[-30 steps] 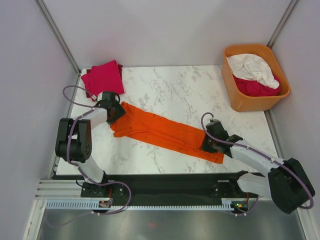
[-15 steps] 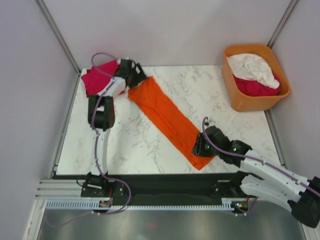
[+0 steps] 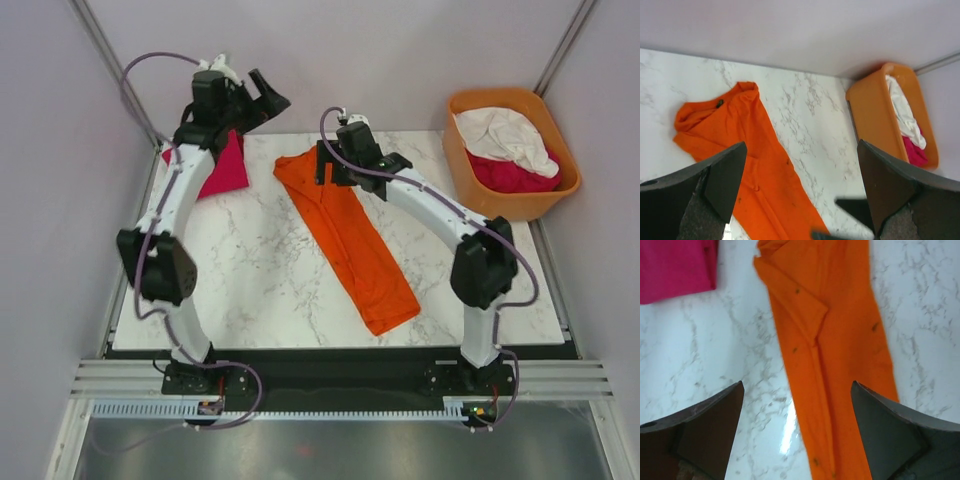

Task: Fold and stack the t-shirts
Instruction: Fold the tshirt

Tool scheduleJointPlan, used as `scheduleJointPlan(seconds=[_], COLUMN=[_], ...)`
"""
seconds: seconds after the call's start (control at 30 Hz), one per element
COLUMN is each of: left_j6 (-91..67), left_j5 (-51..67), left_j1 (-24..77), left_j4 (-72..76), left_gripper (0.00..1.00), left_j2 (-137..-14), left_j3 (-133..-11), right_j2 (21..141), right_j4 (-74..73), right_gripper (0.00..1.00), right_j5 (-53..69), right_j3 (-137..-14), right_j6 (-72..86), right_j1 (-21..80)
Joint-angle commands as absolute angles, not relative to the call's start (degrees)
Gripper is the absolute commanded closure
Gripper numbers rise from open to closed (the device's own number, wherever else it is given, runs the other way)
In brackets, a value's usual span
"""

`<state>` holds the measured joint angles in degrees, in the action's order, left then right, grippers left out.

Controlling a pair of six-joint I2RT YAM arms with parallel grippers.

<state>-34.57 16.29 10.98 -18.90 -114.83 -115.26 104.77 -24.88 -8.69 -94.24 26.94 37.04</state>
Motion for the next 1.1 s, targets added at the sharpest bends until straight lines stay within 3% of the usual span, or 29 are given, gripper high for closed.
scheduleJointPlan(seconds=[0.0,0.1,0.27,0.33,0.57,0.7,0.87,0.93,0.97,1.0,1.07], left_j6=[-31.81,-29.2,-35.32,-38.14,-46.93,-49.21,-49.83,-49.83,-49.83,-49.83,-49.83], left_j5=[13.45,6.97,5.97,7.29,8.97,7.91,6.94,6.94,6.94,6.94,6.94], left_j1=[10.72,14.75,20.64,25.71,39.63,42.36,43.42,43.59,43.68,43.77,43.86], left_j4=[-22.41,-22.41,-20.84,-17.6,-8.45,-7.03,-6.86,-6.86,-6.86,-6.86,-6.86], left_gripper=[0.0,0.01,0.04,0.05,0.05,0.06,0.07,0.07,0.07,0.07,0.07], left_j2=[-100.78,-92.75,-77.19,-72.97,-73.56,-75.93,-74.97,-74.1,-73.74,-73.39,-71.99], left_j3=[-101.65,-85.12,-59.36,-52.34,-43.16,-42.19,-41.22,-40.61,-40.43,-40.17,-39.38], right_j2=[117.13,116.03,96.91,92.22,74.74,69.44,63.38,62.5,62.4,62.32,62.23], right_j4=[-35.0,-37.54,-25.24,-22.33,-21.97,-21.88,-21.62,-20.48,-19.96,-18.65,-16.88], right_gripper=[0.03,0.02,0.11,0.13,0.2,0.34,0.37,0.45,0.54,0.71,0.9], right_j5=[-8.61,-14.13,-9.06,-5.91,2.62,6.5,5.62,6.5,6.85,7.29,7.47], right_j3=[-109.47,-105.16,-69.0,-62.08,-41.7,-33.68,-24.54,-23.03,-21.9,-21.45,-20.66], right_j6=[23.73,24.6,30.84,32.78,36.47,38.32,40.07,40.87,41.39,43.05,45.86], right_j1=[29.2,27.52,20.93,18.82,18.63,18.98,19.25,20.21,21.0,23.09,26.61])
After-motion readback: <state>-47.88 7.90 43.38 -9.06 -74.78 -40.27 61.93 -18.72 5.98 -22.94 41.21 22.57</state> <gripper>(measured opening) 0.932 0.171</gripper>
